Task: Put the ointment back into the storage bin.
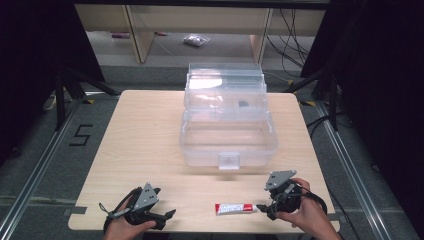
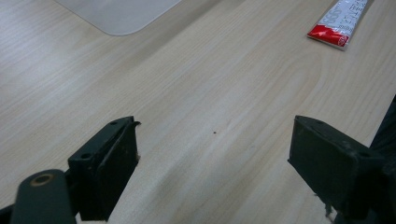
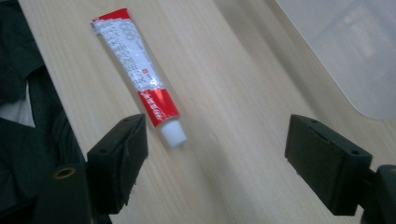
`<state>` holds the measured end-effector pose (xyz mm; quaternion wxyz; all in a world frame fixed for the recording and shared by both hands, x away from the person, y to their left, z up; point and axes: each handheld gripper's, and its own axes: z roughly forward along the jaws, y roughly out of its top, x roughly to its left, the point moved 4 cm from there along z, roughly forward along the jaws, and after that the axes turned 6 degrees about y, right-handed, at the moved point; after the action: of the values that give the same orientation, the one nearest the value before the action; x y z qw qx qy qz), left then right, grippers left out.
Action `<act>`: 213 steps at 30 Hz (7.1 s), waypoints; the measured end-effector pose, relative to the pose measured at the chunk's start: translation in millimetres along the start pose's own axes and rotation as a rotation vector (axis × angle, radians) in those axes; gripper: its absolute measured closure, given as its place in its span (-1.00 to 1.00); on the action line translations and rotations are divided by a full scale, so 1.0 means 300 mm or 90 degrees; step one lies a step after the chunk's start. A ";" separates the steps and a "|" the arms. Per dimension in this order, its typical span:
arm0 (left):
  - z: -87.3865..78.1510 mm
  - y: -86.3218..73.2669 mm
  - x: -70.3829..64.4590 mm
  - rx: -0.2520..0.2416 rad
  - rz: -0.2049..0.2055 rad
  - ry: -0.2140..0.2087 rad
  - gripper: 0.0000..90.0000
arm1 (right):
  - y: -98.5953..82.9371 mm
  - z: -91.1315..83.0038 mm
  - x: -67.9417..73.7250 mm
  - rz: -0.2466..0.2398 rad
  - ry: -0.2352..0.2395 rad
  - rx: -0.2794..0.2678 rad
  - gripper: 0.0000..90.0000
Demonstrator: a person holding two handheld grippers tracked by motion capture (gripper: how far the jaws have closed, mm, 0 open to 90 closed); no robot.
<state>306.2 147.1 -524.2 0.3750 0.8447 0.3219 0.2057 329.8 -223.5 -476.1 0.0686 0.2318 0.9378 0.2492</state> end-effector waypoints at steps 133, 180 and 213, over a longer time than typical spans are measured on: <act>0.002 0.003 0.005 -0.008 -0.013 -0.006 -0.66 | 0.292 -0.097 -0.108 -0.138 0.102 0.153 0.58; 0.005 0.000 0.008 -0.005 -0.013 -0.005 -0.67 | 0.420 -0.079 -0.473 -0.081 0.065 0.196 0.58; 0.004 -0.001 0.012 -0.004 -0.009 -0.003 -0.67 | 0.352 0.083 -0.519 -0.103 0.117 0.254 0.57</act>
<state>309.3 149.0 -524.7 0.3800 0.8415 0.3265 0.2020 515.6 -204.6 -442.8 -0.0443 0.1412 0.9863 0.0727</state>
